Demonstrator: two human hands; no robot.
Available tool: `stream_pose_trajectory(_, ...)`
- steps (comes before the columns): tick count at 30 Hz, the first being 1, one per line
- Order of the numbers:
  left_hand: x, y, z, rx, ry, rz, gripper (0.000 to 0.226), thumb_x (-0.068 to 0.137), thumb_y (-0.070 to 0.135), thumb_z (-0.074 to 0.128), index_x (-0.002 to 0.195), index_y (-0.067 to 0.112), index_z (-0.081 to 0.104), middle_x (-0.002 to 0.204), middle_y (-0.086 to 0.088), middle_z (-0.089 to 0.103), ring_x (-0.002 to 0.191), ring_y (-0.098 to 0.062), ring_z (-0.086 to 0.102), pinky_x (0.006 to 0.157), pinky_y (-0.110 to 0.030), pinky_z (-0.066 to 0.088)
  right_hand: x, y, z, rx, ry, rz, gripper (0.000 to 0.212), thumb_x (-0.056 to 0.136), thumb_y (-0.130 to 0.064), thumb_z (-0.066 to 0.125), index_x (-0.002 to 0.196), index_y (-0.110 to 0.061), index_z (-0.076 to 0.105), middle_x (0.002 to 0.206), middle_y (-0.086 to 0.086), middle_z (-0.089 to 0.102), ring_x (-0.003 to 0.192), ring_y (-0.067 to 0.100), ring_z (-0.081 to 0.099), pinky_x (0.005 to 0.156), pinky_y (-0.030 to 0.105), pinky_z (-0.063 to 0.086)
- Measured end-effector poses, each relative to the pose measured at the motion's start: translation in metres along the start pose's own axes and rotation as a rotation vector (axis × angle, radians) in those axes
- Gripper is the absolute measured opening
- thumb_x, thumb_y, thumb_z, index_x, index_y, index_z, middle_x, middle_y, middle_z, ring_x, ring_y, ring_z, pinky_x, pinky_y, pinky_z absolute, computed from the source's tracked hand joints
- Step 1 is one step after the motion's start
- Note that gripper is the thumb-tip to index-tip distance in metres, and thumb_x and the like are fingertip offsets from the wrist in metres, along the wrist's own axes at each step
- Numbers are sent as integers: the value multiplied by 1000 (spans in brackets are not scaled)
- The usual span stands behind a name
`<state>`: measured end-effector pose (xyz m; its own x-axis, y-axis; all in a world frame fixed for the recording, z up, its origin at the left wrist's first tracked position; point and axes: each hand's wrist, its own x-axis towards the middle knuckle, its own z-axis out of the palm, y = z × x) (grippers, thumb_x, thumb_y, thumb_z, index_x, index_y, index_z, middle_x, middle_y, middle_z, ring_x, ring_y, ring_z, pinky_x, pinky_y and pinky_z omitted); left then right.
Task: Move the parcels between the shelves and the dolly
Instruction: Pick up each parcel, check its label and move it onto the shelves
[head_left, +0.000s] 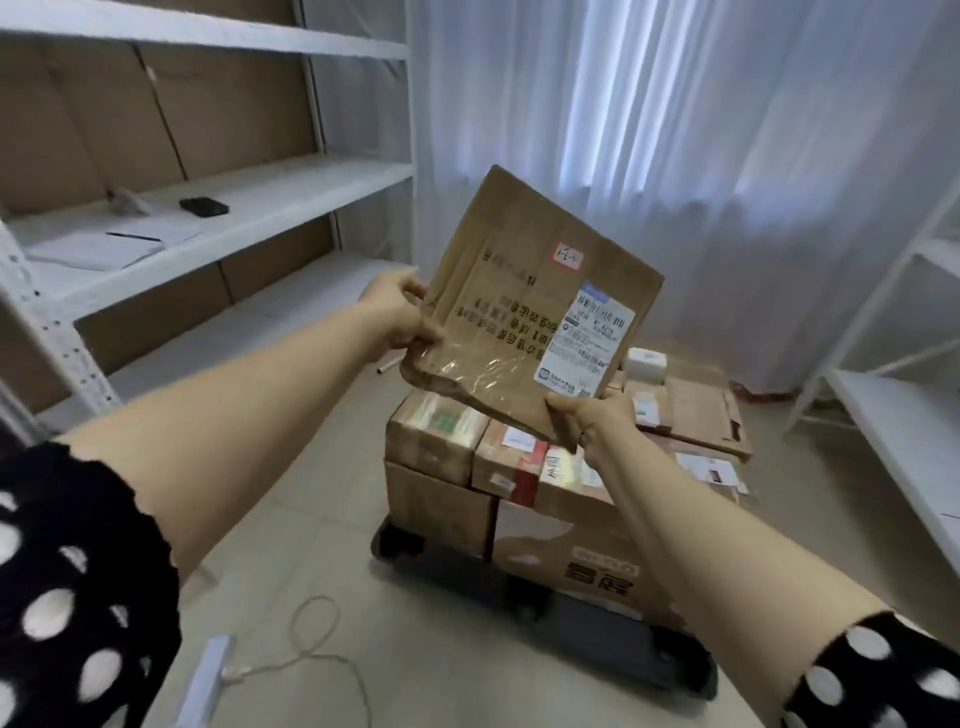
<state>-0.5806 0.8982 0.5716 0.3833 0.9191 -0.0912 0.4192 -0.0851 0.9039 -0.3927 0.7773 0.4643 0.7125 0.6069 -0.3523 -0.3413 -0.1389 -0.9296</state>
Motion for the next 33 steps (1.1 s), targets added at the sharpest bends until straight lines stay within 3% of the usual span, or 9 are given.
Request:
stream_pose_trajectory(3,42,-30,-35,26,65,-20,50,70,-4,79,110,17,58,102,-5,60,91,-20,57,61,-26,50,24,13,62,-47,-3,42,47,65,2,82,104,-8,58,105,7,68,96,25,64,79,36,54)
stream_pose_trajectory(6,93,-59,-62,37,102,-61,56,69,3,83,118,17,61,108,-7,67,99,-23,63,88,-36,53,58,19,114,-87,-55,78,39,67,4,80,98,-9,59,103,6,68,96,25,64,86,38,54)
stream_pose_trajectory(10,167,-91,-82,48,117,-128,60,69,4,82,126,9,61,111,-8,69,102,-24,65,97,-39,50,113,22,173,-168,-114,166,43,68,0,81,105,-8,59,104,8,67,96,26,64,84,42,55)
stream_pose_trajectory(16,290,-98,-100,69,182,-180,53,76,4,78,125,8,62,115,-7,66,100,-22,61,92,-29,48,215,11,261,-152,-167,234,40,74,-1,78,108,-9,57,93,5,65,76,18,62,49,26,44)
stream_pose_trajectory(18,331,-92,-104,67,180,-181,53,78,6,76,128,11,60,120,-8,64,95,-20,58,88,-27,46,245,3,287,-122,-188,263,39,76,0,77,108,-8,56,85,4,63,70,16,60,47,24,43)
stream_pose_trajectory(22,401,-92,-118,68,172,-223,54,81,9,74,132,14,56,122,-10,61,92,-23,56,83,-28,46,299,-4,339,-123,-171,292,44,76,-1,77,113,-9,53,102,7,67,67,14,58,43,21,39)
stream_pose_trajectory(26,471,-107,-128,101,130,-260,44,82,1,70,125,8,61,103,-10,63,89,-25,60,75,-31,49,349,-7,382,-122,-162,304,51,79,5,71,121,-11,47,91,3,62,66,13,56,44,20,45)
stream_pose_trajectory(30,552,-120,-136,208,90,-252,30,77,5,74,107,4,68,96,-9,66,89,-24,61,75,-30,49,398,-1,426,-151,-135,343,55,70,5,77,119,-4,54,109,11,66,96,29,65,84,45,56)
stream_pose_trajectory(33,628,-123,-144,204,7,-189,30,76,8,76,105,7,70,99,-8,67,91,-22,60,74,-29,45,444,-3,464,-98,-85,361,47,73,7,75,115,2,55,105,14,66,86,28,67,74,42,58)
